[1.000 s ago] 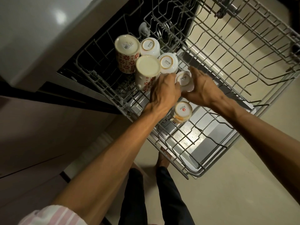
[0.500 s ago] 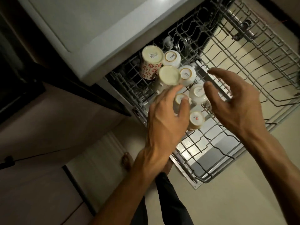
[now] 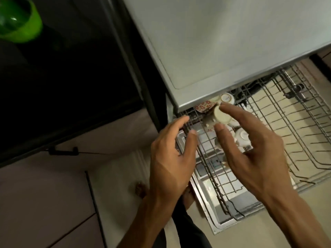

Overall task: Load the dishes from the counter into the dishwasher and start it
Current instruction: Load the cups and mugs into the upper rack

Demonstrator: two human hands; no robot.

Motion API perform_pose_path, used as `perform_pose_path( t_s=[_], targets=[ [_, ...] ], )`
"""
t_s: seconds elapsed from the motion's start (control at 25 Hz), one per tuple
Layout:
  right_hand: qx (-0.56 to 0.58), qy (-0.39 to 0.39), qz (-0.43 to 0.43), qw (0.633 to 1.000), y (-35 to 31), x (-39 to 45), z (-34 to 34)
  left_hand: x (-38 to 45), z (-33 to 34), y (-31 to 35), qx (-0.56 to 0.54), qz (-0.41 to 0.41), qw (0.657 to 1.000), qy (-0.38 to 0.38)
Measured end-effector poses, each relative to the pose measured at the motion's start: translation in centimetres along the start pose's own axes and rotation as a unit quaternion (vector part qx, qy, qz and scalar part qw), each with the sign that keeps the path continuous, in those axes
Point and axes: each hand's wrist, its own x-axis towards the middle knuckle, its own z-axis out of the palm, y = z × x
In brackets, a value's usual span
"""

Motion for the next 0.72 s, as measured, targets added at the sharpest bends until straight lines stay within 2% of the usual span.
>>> perform_pose_path(
  t_s=[0.32,0.72],
  targets=[
    [0.009,-0.072,-0.101,0.992,-10.5,3.1,4.6,0.5,-11.6,1.7,-0.003,0.005,0.989,0.146],
    [0.046,-0.137,-0.178,0.973,-23.9,3.1,10.5,-1.4,-25.4,2.7,-0.028,-0.047,0.965,0.256]
  ],
)
